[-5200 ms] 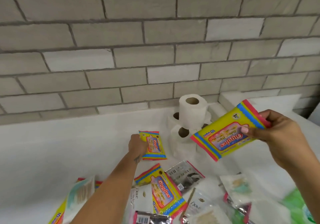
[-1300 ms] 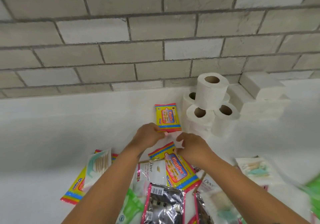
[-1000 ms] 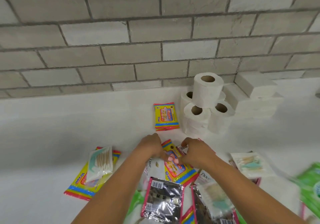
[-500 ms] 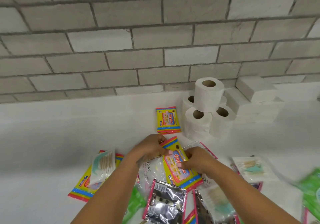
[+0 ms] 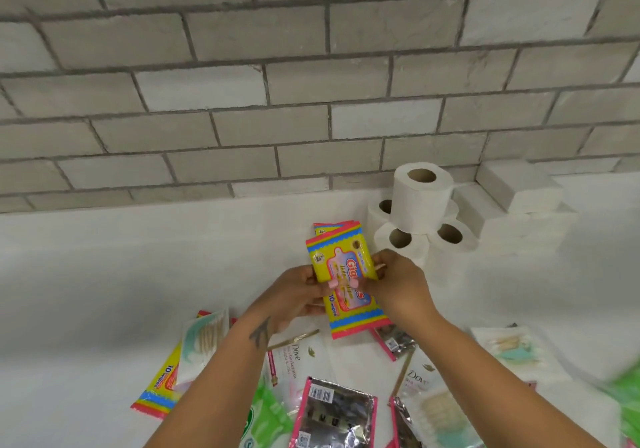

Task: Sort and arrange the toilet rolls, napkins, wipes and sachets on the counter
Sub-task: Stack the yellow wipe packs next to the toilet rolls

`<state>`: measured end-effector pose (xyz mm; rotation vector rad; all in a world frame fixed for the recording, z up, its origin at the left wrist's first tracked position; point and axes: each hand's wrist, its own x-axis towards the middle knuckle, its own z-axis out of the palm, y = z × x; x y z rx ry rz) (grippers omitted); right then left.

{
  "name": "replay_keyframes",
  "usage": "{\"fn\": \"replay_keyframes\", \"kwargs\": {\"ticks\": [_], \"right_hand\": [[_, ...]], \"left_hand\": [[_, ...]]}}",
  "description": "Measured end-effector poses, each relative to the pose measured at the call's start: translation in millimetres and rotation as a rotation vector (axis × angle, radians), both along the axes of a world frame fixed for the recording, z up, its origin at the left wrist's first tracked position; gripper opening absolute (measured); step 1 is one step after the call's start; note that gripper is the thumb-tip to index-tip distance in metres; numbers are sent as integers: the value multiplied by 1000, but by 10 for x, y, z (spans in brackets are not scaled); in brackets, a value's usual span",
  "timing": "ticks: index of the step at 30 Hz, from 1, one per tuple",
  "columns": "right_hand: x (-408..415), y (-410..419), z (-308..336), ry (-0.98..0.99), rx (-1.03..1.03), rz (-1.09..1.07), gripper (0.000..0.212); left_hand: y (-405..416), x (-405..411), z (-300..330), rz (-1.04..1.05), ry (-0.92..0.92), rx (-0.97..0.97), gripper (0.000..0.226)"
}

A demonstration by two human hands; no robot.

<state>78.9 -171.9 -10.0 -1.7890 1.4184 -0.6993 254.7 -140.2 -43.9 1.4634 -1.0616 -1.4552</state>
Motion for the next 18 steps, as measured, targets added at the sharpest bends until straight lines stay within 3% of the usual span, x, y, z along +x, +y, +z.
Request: {"fn": "replay_keyframes", "kwargs": {"ticks": [3,8,12,18], "right_hand": [[96,56,-3,-52,-95,1,49],[218,45,-308,376,-637,114,56],[365,-107,-471,548,-742,248,68],[556,-376,-474,707,-720,308,59]], "left_hand": [[-97,50,-8,113,47,-32,23],[-360,178,25,249,9,-18,22],[-624,205,27,237,-133,26,30],[-923,216,-11,201,-258,44,33]]}}
